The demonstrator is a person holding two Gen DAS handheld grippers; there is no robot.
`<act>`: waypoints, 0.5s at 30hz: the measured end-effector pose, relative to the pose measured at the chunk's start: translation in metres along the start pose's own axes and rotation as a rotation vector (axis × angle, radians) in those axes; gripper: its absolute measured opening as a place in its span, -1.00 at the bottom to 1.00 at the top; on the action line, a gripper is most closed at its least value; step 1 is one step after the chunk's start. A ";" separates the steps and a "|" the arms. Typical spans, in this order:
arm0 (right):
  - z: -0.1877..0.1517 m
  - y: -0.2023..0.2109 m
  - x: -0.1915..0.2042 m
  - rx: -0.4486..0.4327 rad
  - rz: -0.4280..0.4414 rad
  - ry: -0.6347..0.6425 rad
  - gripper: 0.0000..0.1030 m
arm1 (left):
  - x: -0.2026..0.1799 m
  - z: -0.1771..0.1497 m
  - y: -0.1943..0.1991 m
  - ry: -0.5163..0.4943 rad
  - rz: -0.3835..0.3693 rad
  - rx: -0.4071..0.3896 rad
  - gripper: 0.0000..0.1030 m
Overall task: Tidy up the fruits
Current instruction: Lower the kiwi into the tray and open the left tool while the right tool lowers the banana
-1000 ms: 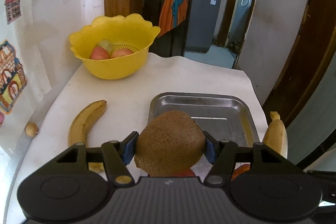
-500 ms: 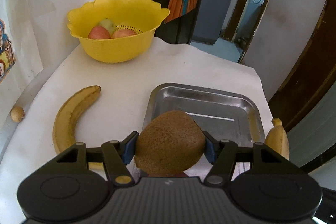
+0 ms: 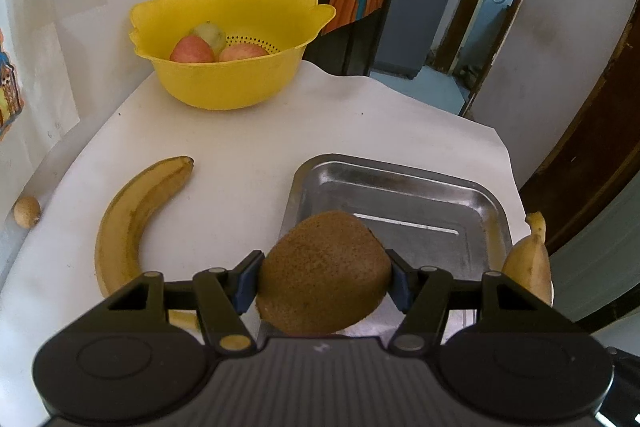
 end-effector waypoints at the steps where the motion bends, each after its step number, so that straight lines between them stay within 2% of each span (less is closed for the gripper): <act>1: -0.001 0.001 0.001 -0.006 -0.004 -0.003 -0.24 | 0.000 0.000 0.000 0.000 -0.002 0.001 0.30; 8: -0.010 0.010 0.007 -0.047 0.001 -0.059 -0.24 | -0.004 -0.004 -0.005 -0.030 -0.016 0.019 0.30; 15: -0.016 0.014 0.016 -0.065 -0.023 -0.029 -0.22 | -0.009 -0.006 -0.005 -0.057 -0.028 0.004 0.30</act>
Point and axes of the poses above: each gripper's, at about its wrist camera, not at the fingertips, and y roughly against the way its jaws point, x to its left, z to its top, the point moved 7 cm from there along -y, roughly the way its jaws point, and after that the axes turned 12 degrees about z, right-handed, at the moved point
